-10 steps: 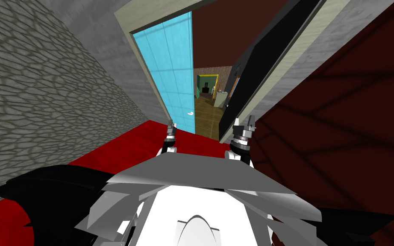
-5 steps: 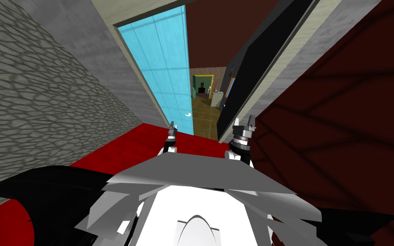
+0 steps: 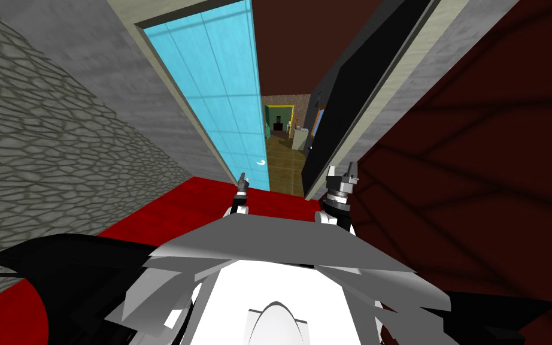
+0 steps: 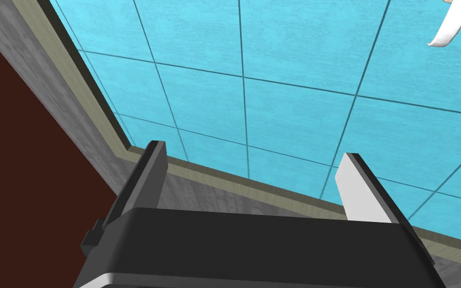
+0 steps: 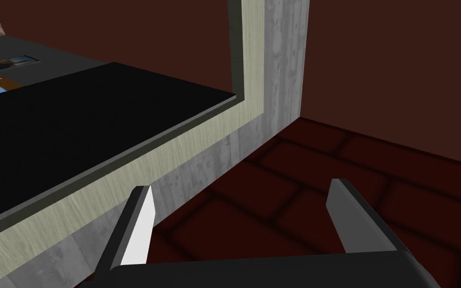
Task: Push the door open
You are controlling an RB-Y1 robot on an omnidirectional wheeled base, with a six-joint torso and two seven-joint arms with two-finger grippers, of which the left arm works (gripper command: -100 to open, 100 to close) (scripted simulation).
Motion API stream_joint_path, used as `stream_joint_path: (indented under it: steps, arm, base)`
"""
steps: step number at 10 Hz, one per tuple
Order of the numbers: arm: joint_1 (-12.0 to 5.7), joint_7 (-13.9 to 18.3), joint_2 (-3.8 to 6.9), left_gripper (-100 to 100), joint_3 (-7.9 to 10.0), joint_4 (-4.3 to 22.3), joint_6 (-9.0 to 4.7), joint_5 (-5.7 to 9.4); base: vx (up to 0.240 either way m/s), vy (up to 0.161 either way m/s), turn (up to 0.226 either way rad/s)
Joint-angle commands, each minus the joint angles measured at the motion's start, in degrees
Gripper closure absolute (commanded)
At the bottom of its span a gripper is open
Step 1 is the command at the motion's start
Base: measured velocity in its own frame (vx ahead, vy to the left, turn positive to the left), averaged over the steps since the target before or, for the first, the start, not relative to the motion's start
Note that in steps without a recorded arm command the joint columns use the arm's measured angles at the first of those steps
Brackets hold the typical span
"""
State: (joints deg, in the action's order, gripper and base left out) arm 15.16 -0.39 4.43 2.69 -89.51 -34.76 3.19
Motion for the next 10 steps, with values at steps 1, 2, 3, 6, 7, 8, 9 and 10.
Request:
stream_joint_path:
  steps: [1,2,3,6,7,8,9,10]
  arm:
    - [-1.21,0.19,0.35,-100,0.6,2.86,-0.38,0.27]
    - [-2.04,0.23,0.51,-100,0.94,4.62,-0.79,0.41]
    - [-2.88,0.28,0.66,-100,1.28,6.43,-1.2,0.54]
    - [-4.54,0.38,0.91,-100,1.96,10.62,-2.03,0.82]
    - [-4.54,0.38,0.91,-100,1.96,11.29,-2.03,0.82]
    - [-5.37,0.43,1.04,-100,2.3,13.38,-2.44,0.96]
    - [-6.19,0.48,1.14,-100,2.64,15.43,-2.84,1.1]
    - [-7.0,0.53,1.24,-100,2.97,16.96,-3.24,1.23]
  base:
    - [0.076,0.074,-0.147]
    - [0.076,0.064,-0.124]
    - [0.087,0.072,-0.157]
    - [0.052,0.06,-0.106]
    - [0.043,0.054,-0.061]
    - [0.045,0.041,-0.102]
    - [0.054,0.062,-0.138]
    - [0.064,0.08,-0.17]
